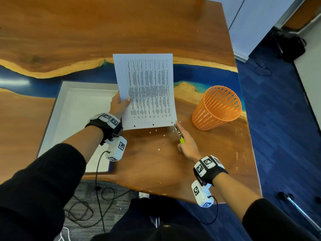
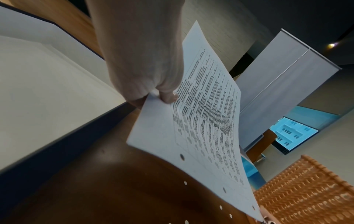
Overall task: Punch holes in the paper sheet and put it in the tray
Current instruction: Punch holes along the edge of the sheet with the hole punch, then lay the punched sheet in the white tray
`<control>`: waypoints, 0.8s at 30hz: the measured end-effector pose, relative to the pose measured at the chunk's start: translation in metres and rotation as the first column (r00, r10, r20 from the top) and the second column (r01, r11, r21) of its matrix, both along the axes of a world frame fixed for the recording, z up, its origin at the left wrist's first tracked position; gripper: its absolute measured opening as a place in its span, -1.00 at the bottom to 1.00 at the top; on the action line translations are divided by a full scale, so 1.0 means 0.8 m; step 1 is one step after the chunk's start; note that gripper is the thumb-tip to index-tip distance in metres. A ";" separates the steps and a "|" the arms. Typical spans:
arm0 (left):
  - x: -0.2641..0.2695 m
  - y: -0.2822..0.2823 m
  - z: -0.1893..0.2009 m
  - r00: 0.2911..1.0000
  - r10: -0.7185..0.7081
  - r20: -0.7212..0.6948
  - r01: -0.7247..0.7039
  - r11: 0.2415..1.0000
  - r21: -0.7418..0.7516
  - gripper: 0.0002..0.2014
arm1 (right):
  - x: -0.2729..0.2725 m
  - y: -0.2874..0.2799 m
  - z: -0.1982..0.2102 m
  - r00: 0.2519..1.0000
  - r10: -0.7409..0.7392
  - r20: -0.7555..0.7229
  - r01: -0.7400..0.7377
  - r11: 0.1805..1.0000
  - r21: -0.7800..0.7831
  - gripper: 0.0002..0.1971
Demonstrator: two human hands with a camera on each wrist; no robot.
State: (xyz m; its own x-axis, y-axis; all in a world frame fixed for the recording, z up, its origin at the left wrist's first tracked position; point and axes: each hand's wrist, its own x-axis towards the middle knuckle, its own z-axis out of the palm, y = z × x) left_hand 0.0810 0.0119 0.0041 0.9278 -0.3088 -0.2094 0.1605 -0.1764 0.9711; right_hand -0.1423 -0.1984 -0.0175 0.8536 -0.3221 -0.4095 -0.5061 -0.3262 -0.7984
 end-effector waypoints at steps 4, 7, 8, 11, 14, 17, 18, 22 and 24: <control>0.004 0.006 0.002 1.000 -0.002 0.011 0.002 1.000 0.006 -0.61 | -0.024 -0.022 -0.011 0.999 -0.012 -0.036 0.007 0.990 -0.140 -0.09; 0.003 0.009 0.001 1.000 -0.007 0.017 0.007 1.000 0.009 -0.60 | -0.045 -0.036 -0.023 0.986 -0.091 -0.141 0.039 0.942 -0.332 -0.35; 0.002 0.010 0.000 1.000 -0.014 0.020 0.014 1.000 0.005 -0.58 | -0.051 -0.040 -0.028 0.969 -0.146 -0.197 0.056 0.914 -0.402 -0.43; -0.002 0.013 -0.001 1.000 -0.014 0.021 0.014 1.000 -0.008 -0.46 | -0.070 -0.045 -0.038 0.901 -0.326 -0.286 0.091 0.787 -0.610 -0.61; -0.008 0.015 -0.004 1.000 -0.017 0.023 0.017 1.000 0.000 -0.41 | -0.089 -0.040 -0.054 0.852 -0.436 -0.290 0.095 0.673 -0.733 -0.63; -0.014 0.014 -0.003 1.000 -0.023 0.013 0.023 1.000 0.003 -0.56 | -0.097 -0.030 -0.053 0.832 -0.439 -0.340 0.053 0.671 -0.739 -0.54; -0.014 0.015 -0.004 1.000 -0.021 0.010 0.021 1.000 0.005 -0.58 | -0.093 -0.028 -0.048 0.814 -0.461 -0.354 0.062 0.675 -0.735 -0.57; -0.016 0.016 -0.003 0.999 -0.036 0.018 0.036 0.999 -0.001 -0.59 | -0.048 -0.031 -0.021 0.810 -0.483 -0.332 0.095 0.668 -0.738 -0.62; -0.020 0.015 0.004 0.999 -0.038 0.024 0.038 0.999 -0.009 -0.61 | -0.011 -0.025 0.003 0.919 -0.370 -0.133 0.200 0.731 -0.653 -0.65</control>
State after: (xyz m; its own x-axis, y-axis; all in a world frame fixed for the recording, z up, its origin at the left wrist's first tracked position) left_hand 0.0652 0.0240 0.0071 0.9200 -0.3459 -0.1842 0.1307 -0.1724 0.9763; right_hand -0.1512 -0.2182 -0.0149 0.5816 -0.7863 -0.2084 -0.8010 -0.5087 -0.3156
